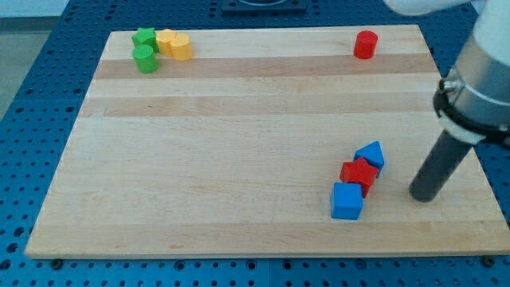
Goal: Push the red star to the right side of the red circle
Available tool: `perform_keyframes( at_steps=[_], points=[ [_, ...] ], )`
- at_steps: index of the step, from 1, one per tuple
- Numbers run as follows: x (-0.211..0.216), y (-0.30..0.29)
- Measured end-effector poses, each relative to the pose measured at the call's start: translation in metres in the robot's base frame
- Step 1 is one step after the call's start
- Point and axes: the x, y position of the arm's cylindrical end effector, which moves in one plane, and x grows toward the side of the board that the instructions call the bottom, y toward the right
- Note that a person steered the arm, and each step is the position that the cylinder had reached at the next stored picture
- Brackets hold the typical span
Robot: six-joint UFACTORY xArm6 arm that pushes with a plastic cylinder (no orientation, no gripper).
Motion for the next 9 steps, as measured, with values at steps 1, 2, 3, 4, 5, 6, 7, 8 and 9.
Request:
perform_keyframes(
  at_steps=[1,2,3,4,5,6,7,8,9],
  points=[
    [0.005,-0.042],
    [0.005,-0.075],
    [0.004,-0.087],
    [0.0,-0.089],
    [-0.003,-0.082],
    [-0.021,-0.078],
    [-0.045,-0.078],
    [-0.072,-0.079],
    [-0.085,-0.092]
  ],
)
